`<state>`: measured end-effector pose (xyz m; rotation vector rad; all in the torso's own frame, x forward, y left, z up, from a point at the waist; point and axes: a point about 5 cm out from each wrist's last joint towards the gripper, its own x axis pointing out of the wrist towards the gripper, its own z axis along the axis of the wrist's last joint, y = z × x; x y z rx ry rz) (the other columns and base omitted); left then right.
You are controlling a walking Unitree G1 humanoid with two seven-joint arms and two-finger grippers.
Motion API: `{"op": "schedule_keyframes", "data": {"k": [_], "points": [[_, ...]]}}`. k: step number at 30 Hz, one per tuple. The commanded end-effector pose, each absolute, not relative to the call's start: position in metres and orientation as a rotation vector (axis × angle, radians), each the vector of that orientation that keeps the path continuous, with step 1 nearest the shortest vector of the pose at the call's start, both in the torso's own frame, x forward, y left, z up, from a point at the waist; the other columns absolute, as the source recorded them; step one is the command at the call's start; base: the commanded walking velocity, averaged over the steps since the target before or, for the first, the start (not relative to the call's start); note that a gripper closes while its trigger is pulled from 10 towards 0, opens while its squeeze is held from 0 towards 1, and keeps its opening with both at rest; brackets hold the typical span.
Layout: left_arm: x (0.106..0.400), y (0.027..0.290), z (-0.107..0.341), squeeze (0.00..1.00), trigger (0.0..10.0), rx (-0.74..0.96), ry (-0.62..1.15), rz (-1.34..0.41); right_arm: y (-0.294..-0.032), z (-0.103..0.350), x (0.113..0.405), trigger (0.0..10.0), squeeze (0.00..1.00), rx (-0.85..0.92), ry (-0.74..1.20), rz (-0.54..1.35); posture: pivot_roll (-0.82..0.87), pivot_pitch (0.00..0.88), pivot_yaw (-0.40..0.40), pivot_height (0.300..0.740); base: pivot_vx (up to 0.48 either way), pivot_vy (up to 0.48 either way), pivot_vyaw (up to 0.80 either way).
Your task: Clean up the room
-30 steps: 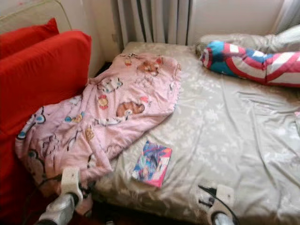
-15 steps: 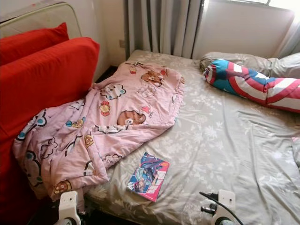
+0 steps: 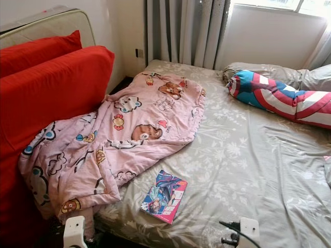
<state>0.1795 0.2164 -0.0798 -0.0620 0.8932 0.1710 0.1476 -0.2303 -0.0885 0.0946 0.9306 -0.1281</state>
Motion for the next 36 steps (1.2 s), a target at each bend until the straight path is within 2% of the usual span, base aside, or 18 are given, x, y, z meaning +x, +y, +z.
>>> {"op": "schedule_keyframes", "data": {"k": [1, 7, 8, 12, 21, 30, 36], "points": [[0.177, 0.214, -0.081, 0.0, 10.0, -0.038, 0.906, 0.15, -0.23, -0.088, 0.148, 10.0, 0.0, 0.083, 0.929, -0.121, 0.0, 0.0, -0.044, 0.74, 0.0, 0.0, 0.0], [0.18, 0.207, -0.082, 0.0, 10.0, -0.028, 0.899, 0.146, -0.232, -0.087, 0.149, 10.0, 0.0, 0.111, 0.91, -0.154, 0.02, 0.0, -0.043, 0.74, 0.0, 0.0, 0.0], [0.177, 0.209, -0.082, 0.0, 10.0, -0.025, 0.903, 0.144, -0.232, -0.087, 0.148, 10.0, 0.0, 0.109, 0.909, -0.151, 0.04, 0.0, -0.017, 0.74, 0.0, 0.0, 0.0], [0.169, 0.209, -0.086, 0.0, 10.0, -0.024, 0.929, 0.134, -0.236, -0.088, 0.144, 10.0, 0.0, 0.136, 0.904, -0.197, 0.03, 0.0, -0.02, 0.74, 0.0, 0.0, 0.0], [0.166, 0.203, -0.088, 0.0, 10.0, -0.039, 0.928, 0.135, -0.24, -0.088, 0.14, 10.0, 0.0, 0.079, 0.913, -0.142, 0.04, 0.0, -0.029, 0.74, 0.0, 0.0, 0.0], [0.167, 0.205, -0.087, 0.0, 10.0, -0.038, 0.927, 0.136, -0.243, -0.092, 0.122, 10.0, 0.0, 0.071, 0.938, -0.116, 0.03, 0.0, -0.023, 0.74, 0.0, 0.0, 0.74], [0.166, 0.207, -0.087, 0.0, 10.0, -0.007, 0.931, 0.115, -0.234, -0.092, 0.13, 10.0, 0.0, 0.069, 0.927, -0.09, 0.03, 0.0, -0.017, 0.74, 0.0, 0.0, 0.8]]}}
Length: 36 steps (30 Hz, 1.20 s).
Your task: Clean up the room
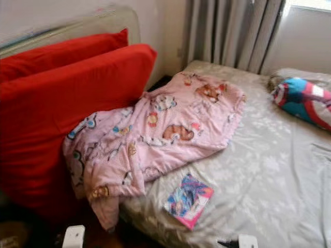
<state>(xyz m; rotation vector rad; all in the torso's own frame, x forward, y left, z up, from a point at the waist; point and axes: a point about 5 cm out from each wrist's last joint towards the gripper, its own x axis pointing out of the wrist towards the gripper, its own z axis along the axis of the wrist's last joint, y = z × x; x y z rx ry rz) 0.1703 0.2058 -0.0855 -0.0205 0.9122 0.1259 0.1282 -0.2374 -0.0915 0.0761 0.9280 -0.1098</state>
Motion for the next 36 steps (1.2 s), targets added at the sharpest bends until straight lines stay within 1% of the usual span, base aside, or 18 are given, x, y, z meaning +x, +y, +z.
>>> {"op": "schedule_keyframes", "data": {"k": [1, 21, 36], "points": [[0.1656, 0.2075, -0.0874, 0.0, 10.0, -0.007, 0.931, 0.115, -0.2336, -0.0918, 0.13, 10.0, 0.0, 0.069, 0.927, -0.09, 0.03, 0.0, -0.017, 0.74, 0.0, 0.0, 0.8], [0.1607, 0.2063, -0.0896, 0.0, 10.0, -0.013, 0.944, 0.115, -0.2391, -0.0909, 0.1287, 10.0, 0.0, 0.047, 0.94, -0.077, 0.03, 0.0, -0.033, 0.74, 0.0, 0.0, 0.78], [0.1616, 0.2091, -0.0888, 0.0, 10.0, -0.011, 0.946, 0.106, -0.2355, -0.0921, 0.1289, 10.0, 0.0, 0.075, 0.946, -0.08, 0.02, 0.0, -0.012, 0.74, 0.0, 0.0, 0.0]]}}
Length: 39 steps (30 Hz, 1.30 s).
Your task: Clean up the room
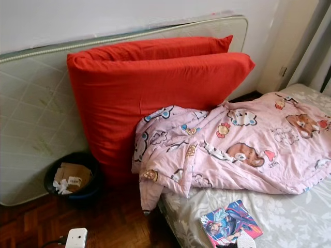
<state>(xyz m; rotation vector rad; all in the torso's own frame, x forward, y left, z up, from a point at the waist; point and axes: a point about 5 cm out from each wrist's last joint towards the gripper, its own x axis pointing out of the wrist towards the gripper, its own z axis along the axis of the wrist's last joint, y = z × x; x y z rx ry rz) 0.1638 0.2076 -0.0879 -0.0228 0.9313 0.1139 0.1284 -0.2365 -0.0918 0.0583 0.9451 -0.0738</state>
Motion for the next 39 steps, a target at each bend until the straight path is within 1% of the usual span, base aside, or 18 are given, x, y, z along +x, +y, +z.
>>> {"op": "schedule_keyframes", "data": {"k": [1, 20, 39], "points": [[0.1615, 0.2091, -0.0889, 0.0, 10.0, -0.011, 0.946, 0.108, -0.2354, -0.0922, 0.1289, 10.0, 0.0, 0.076, 0.948, -0.078, 0.02, 0.0, -0.012, 0.74, 0.0, 0.0, 0.0], [0.1599, 0.2113, -0.0893, 0.0, 10.0, -0.001, 0.961, 0.093, -0.2312, -0.093, 0.1285, 10.0, 0.0, 0.079, 0.947, -0.058, 0.02, 0.0, -0.002, 0.74, 0.0, 0.0, 0.0], [0.1611, 0.2097, -0.0891, 0.0, 10.0, -0.013, 0.956, 0.092, -0.2327, -0.0923, 0.1296, 10.0, 0.0, 0.075, 0.949, -0.046, 0.03, 0.0, -0.016, 0.74, 0.0, 0.321, 0.0]]}}
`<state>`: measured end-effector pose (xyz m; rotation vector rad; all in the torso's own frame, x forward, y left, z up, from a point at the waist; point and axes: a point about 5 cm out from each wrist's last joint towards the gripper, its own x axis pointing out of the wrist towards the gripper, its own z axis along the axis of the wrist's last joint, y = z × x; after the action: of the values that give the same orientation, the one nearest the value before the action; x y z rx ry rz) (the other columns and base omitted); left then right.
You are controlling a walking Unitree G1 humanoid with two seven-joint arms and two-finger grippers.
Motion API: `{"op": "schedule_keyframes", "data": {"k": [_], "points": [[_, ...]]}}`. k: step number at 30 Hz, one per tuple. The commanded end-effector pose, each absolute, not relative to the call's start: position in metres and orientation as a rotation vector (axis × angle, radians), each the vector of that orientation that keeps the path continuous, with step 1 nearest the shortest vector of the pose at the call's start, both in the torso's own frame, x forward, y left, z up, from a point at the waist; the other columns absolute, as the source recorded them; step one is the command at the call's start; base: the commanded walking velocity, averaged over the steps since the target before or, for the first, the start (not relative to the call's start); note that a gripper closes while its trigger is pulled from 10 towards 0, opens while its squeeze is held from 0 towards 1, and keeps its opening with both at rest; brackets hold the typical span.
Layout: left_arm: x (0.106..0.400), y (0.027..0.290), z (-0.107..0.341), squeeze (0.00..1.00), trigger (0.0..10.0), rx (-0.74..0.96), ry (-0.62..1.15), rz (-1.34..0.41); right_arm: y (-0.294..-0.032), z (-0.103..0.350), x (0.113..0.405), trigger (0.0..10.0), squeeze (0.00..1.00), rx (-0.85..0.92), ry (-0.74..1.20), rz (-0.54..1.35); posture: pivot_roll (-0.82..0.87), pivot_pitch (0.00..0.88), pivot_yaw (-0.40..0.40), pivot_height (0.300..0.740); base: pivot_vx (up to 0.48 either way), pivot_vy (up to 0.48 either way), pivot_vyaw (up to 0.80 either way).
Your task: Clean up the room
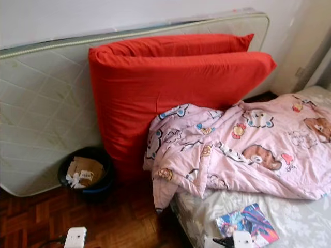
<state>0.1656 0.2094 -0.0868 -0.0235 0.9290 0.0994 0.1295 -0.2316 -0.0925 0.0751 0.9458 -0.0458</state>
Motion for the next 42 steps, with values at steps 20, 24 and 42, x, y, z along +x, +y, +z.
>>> {"op": "schedule_keyframes", "data": {"k": [20, 24, 42], "points": [[0.162, 0.2088, -0.0889, 0.0, 10.0, -0.022, 0.954, 0.093, -0.2332, -0.0918, 0.1306, 10.0, 0.0, 0.072, 0.949, -0.038, 0.03, 0.0, -0.018, 0.74, 0.0, 0.325, 0.0], [0.162, 0.209, -0.0889, 0.0, 10.0, -0.022, 0.954, 0.094, -0.233, -0.0919, 0.1307, 10.0, 0.0, 0.074, 0.949, -0.038, 0.03, 0.0, -0.017, 0.74, 0.0, 0.326, 0.0], [0.1626, 0.209, -0.0886, 0.0, 10.0, -0.024, 0.953, 0.094, -0.2329, -0.092, 0.1309, 10.0, 0.0, 0.081, 0.953, -0.04, 0.03, 0.0, -0.017, 0.74, 0.0, 0.328, 0.0]]}}
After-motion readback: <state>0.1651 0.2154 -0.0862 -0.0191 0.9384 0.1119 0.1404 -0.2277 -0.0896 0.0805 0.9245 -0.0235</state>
